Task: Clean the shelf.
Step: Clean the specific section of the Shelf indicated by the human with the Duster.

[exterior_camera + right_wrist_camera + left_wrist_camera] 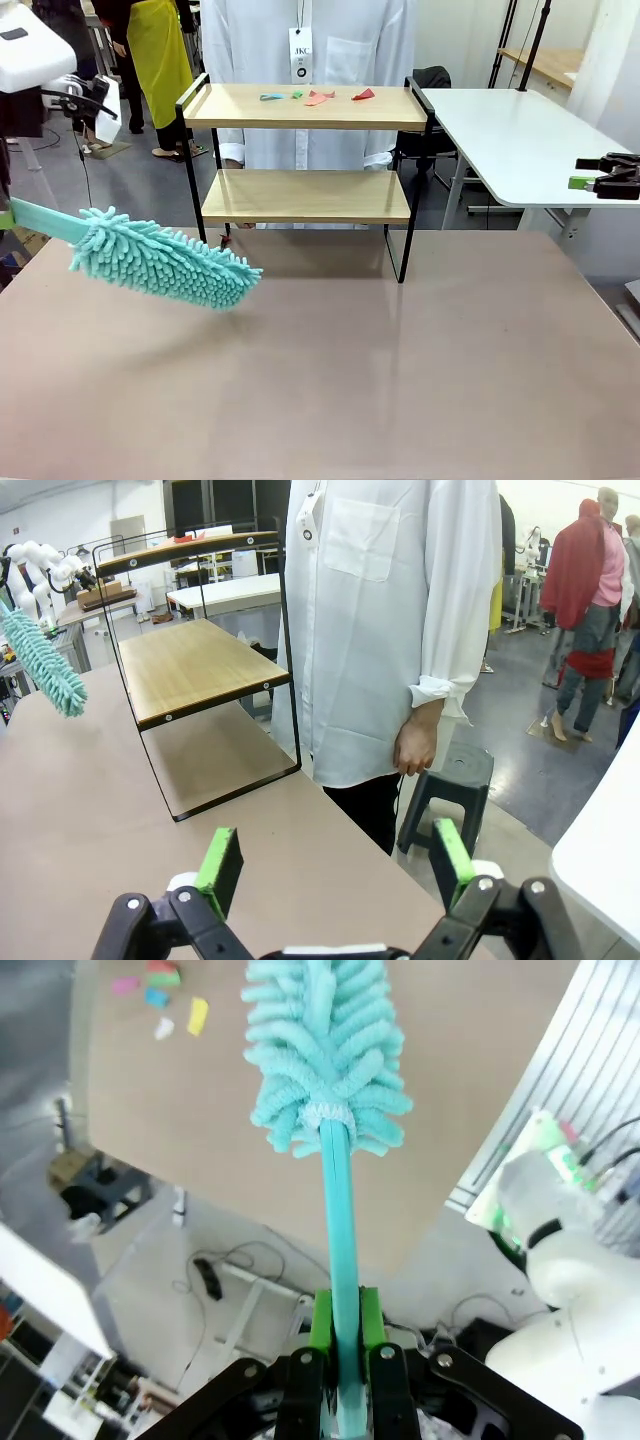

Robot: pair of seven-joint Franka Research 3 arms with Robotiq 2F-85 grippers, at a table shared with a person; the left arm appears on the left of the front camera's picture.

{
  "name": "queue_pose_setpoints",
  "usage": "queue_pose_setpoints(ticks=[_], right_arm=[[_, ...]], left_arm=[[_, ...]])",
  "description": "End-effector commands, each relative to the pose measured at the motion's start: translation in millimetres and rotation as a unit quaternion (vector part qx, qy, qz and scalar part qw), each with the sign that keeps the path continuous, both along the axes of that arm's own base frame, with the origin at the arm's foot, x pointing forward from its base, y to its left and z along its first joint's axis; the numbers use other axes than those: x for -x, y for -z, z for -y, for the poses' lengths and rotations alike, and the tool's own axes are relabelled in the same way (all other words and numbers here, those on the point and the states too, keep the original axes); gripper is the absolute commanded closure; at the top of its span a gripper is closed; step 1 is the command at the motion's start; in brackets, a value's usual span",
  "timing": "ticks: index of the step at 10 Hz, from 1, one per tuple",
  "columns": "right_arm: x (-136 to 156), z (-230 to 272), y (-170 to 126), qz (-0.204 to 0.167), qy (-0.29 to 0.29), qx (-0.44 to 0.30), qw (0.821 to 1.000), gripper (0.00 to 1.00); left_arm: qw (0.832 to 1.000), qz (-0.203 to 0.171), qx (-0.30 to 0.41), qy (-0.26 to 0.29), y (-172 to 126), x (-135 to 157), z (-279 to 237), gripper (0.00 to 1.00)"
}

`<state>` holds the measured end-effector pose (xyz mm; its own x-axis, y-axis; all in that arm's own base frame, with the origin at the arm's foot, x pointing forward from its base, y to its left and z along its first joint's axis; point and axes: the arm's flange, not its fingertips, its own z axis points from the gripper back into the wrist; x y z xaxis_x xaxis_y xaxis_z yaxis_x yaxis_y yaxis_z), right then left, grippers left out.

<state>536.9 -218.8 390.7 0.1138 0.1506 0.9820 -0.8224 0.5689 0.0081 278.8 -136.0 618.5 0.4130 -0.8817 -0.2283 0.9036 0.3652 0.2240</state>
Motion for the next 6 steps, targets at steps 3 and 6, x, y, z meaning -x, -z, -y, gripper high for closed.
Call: queue_pose_setpoints(ticks=[3,6], right_arm=[[-0.5,-2.2,-3.7,-0.008,0.001,0.004,1.000,0.00],[-0.5,-2.2,-3.7,-0.008,0.001,0.004,1.000,0.00]], left_arm=[[1.000,-0.002,-0.020,0.007,-0.2,3.5,9.9,0.87],[1.000,-0.002,-0.020,0.007,-0.2,3.5,9.9,0.87]])
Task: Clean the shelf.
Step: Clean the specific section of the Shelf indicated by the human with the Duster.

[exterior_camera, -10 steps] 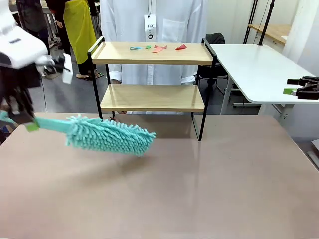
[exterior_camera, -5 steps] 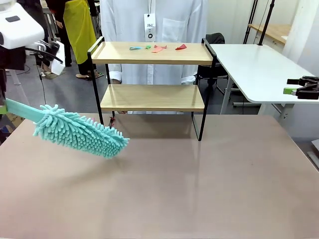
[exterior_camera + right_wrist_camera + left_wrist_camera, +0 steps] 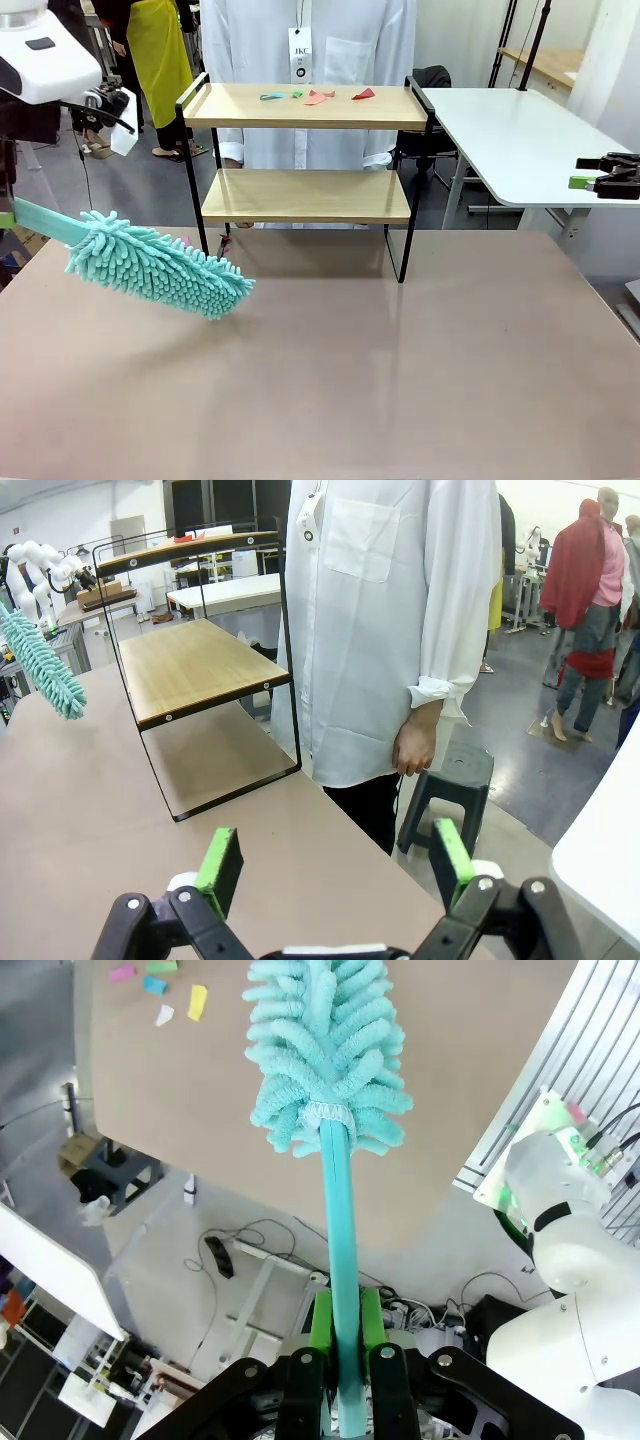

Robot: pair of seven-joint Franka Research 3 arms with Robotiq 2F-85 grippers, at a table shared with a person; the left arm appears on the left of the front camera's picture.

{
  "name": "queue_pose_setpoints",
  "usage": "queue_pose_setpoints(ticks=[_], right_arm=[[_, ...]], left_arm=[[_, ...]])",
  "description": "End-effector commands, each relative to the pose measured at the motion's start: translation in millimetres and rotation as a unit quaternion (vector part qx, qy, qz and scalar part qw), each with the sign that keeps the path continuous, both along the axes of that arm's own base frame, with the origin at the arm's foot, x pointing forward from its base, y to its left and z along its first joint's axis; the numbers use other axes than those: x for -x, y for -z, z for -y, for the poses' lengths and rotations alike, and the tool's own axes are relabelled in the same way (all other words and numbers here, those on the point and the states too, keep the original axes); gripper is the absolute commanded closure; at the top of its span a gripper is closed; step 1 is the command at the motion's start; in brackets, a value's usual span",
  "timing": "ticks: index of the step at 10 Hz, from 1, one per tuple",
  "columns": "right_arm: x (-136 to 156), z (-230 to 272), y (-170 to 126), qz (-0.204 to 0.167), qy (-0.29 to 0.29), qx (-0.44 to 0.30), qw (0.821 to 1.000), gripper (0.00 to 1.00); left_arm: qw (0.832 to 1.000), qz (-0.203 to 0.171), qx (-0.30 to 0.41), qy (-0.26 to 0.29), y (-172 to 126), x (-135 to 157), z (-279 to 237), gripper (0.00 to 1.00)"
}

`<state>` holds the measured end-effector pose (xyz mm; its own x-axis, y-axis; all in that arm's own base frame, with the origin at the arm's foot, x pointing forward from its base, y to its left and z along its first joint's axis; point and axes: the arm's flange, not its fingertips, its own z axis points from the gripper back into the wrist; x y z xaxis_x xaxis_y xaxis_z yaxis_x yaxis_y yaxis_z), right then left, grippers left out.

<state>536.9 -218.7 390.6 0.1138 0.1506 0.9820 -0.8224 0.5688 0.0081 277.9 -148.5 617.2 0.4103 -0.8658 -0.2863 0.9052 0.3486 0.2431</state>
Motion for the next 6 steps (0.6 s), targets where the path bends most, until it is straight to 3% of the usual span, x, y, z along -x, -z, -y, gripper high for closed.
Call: queue_pose_setpoints(ticks=[1,6], right_arm=[[-0.5,-2.1,-3.7,-0.008,0.001,0.004,1.000,0.00],[-0.5,-2.1,-3.7,-0.008,0.001,0.004,1.000,0.00]], left_arm=[[1.000,0.000,0.012,0.006,-1.5,2.6,-2.6,0.87],[1.000,0.000,0.012,0.006,-1.5,2.6,-2.6,0.87]])
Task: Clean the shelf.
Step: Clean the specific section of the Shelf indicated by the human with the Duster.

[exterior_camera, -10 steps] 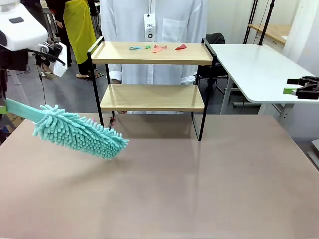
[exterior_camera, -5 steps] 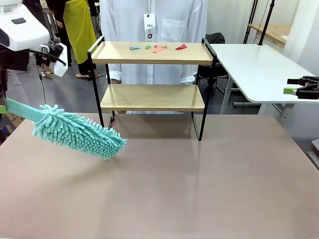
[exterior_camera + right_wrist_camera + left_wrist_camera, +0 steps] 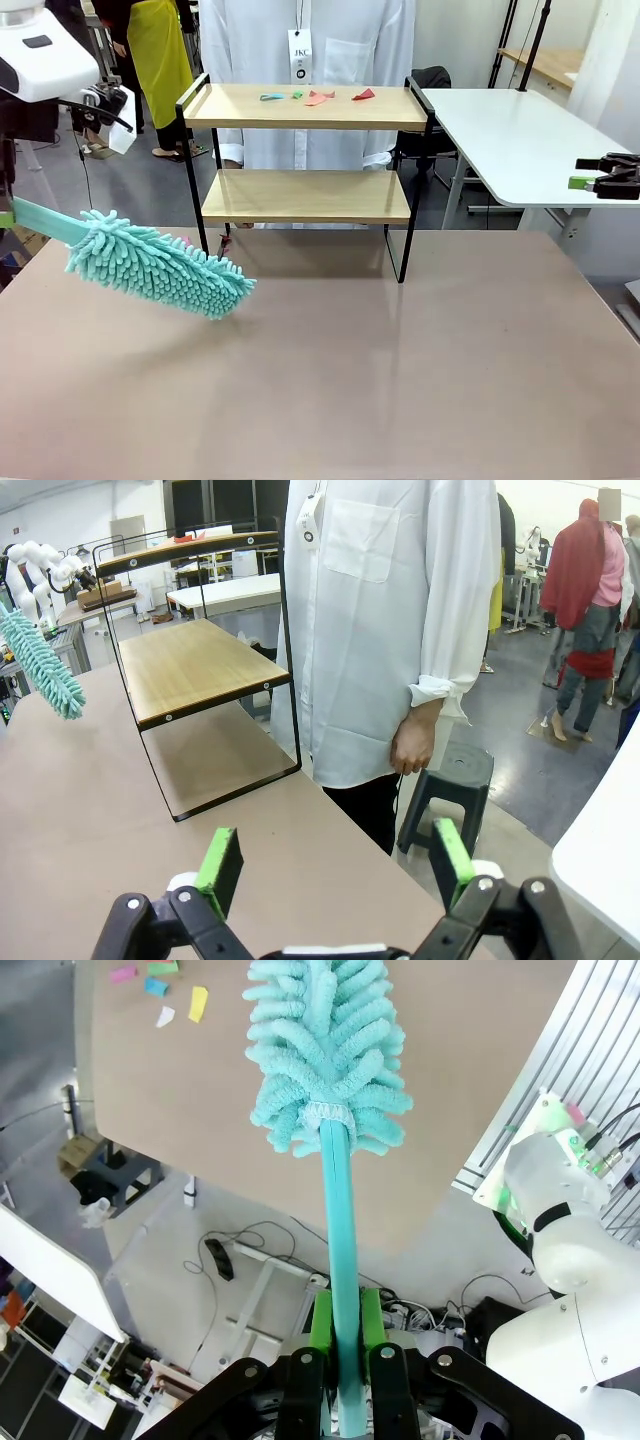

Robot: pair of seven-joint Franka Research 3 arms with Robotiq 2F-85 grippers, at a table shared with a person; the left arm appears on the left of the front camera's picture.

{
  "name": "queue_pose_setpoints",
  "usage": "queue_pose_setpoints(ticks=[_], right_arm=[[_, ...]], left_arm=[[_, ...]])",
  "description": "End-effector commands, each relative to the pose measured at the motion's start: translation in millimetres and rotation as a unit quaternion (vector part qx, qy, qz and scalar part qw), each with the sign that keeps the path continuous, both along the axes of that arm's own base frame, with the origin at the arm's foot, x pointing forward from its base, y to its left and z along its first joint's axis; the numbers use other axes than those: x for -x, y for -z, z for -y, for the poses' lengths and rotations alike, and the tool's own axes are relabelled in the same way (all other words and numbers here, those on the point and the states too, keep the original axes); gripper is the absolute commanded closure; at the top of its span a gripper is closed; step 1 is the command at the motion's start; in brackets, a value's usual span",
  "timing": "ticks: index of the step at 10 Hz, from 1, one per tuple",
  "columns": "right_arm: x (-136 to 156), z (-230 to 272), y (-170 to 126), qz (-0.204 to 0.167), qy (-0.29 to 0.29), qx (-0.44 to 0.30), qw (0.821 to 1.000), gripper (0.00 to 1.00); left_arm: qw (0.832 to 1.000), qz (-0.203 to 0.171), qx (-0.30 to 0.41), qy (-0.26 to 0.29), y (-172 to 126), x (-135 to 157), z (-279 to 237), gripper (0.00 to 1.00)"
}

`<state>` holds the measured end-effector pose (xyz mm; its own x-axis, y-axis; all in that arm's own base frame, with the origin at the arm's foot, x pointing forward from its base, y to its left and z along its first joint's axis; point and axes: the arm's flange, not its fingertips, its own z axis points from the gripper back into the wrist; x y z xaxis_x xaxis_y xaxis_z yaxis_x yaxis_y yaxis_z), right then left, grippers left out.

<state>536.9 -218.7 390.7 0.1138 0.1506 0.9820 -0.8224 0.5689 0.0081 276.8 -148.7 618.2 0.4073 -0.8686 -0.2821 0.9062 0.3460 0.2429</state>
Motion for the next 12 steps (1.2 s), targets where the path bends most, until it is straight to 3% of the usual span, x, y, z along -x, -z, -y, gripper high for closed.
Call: queue_pose_setpoints(ticks=[1,12], right_arm=[[-0.5,-2.1,-3.7,-0.008,0.001,0.004,1.000,0.00],[-0.5,-2.1,-3.7,-0.008,0.001,0.004,1.000,0.00]], left_arm=[[1.000,0.000,0.010,0.005,-0.5,1.5,-2.7,0.87],[1.000,0.000,0.010,0.005,-0.5,1.5,-2.7,0.87]])
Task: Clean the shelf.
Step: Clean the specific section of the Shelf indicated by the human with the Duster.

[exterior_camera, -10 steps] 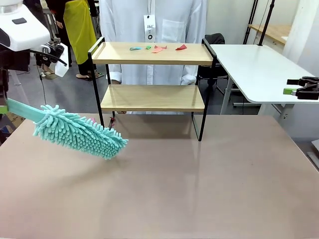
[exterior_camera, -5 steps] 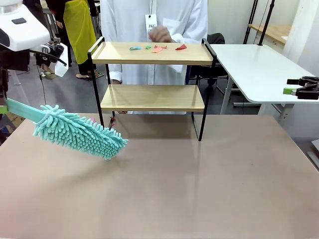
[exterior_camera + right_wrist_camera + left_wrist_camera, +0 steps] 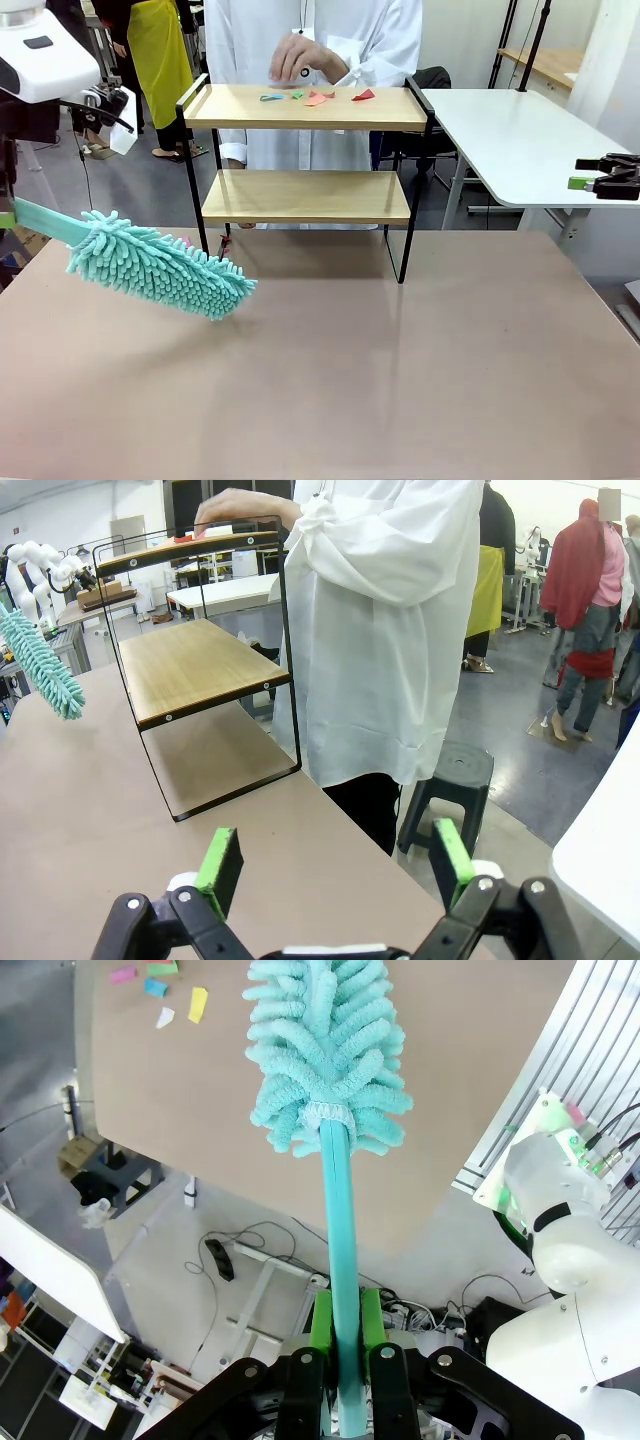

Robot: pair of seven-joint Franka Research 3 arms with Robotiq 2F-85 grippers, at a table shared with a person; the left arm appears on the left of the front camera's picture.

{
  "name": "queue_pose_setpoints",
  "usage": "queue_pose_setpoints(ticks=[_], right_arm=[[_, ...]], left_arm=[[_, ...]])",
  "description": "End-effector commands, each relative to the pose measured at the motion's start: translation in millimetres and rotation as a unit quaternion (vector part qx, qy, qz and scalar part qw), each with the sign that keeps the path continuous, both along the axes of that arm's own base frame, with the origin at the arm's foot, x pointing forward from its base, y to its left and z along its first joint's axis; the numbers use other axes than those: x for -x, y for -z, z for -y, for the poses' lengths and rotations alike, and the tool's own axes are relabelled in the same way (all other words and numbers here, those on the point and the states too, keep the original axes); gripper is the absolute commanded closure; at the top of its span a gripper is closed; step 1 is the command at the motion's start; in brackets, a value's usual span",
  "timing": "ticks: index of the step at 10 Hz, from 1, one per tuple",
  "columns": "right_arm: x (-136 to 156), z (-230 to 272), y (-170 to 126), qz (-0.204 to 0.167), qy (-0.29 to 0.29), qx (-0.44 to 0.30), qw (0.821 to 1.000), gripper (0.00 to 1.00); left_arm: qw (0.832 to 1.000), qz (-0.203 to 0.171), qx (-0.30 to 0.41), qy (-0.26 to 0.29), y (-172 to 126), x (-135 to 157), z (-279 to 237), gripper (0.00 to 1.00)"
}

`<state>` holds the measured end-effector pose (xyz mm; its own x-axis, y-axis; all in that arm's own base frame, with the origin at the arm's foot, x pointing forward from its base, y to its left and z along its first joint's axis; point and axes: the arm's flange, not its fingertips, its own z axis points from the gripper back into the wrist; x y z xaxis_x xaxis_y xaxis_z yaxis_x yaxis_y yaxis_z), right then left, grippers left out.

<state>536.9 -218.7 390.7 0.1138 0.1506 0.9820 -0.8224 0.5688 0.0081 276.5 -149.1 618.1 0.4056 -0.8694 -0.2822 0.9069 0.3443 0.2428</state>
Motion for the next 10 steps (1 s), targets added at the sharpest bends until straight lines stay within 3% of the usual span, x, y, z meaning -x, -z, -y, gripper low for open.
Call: queue_pose_setpoints(ticks=[1,10], right_arm=[[-0.5,-2.1,-3.7,-0.008,0.001,0.004,1.000,0.00],[-0.5,-2.1,-3.7,-0.008,0.001,0.004,1.000,0.00]], left_arm=[[1.000,0.000,0.010,0.004,-0.5,1.2,-3.2,0.87],[1.000,0.000,0.010,0.004,-0.5,1.2,-3.2,0.87]])
